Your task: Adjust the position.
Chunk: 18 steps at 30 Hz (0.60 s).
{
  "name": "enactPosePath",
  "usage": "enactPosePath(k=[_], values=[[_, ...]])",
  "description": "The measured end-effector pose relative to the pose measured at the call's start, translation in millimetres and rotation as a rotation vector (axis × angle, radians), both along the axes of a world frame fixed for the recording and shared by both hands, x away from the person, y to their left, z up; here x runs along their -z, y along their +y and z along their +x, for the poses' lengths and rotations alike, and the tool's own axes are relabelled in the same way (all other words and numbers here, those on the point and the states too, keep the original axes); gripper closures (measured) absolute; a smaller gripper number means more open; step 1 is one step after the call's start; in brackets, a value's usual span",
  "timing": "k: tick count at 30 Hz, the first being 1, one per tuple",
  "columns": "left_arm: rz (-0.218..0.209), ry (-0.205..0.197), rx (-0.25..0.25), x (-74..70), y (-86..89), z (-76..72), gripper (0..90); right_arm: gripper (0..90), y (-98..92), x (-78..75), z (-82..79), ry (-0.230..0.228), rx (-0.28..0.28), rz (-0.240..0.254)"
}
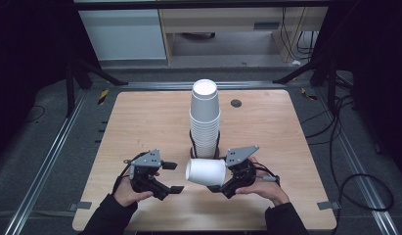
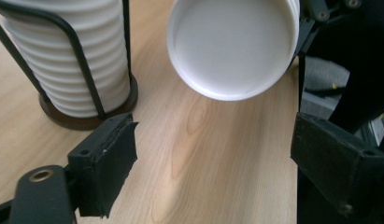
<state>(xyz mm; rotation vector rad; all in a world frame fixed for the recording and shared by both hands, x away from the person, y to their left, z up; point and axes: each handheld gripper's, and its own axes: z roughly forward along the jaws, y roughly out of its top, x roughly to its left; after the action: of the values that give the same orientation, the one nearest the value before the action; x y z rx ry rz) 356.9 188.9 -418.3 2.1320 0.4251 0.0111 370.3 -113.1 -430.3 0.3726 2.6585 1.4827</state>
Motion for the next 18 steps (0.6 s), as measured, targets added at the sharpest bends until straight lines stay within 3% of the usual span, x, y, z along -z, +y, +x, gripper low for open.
enactPosePath(k=[5, 6, 7, 8, 18], values=[[0.055, -0.001, 0.021, 5.1, -6.6, -0.9, 13.3, 7.8, 7.3, 6.2, -0.6, -0.007, -0.016, -0.065], [0.073, 0.002, 0.035, 7.0, -9.0, -1.0, 13.2, 7.8, 12.3, 9.1, -1.4, -0.015, -0.023, -0.106], [0.073, 0.002, 0.035, 7.0, -9.0, -1.0, 13.2, 7.8, 12.3, 9.1, -1.4, -0.015, -0.023, -0.106], [0.090, 0.009, 0.042, 8.8, -11.1, -0.9, 13.2, 7.7, 17.4, 12.3, -2.3, -0.022, -0.036, -0.139], [0.146, 0.031, 0.099, 16.3, -23.0, -3.1, 13.4, 7.7, 43.0, 18.8, -9.7, -0.038, -0.108, -0.215]])
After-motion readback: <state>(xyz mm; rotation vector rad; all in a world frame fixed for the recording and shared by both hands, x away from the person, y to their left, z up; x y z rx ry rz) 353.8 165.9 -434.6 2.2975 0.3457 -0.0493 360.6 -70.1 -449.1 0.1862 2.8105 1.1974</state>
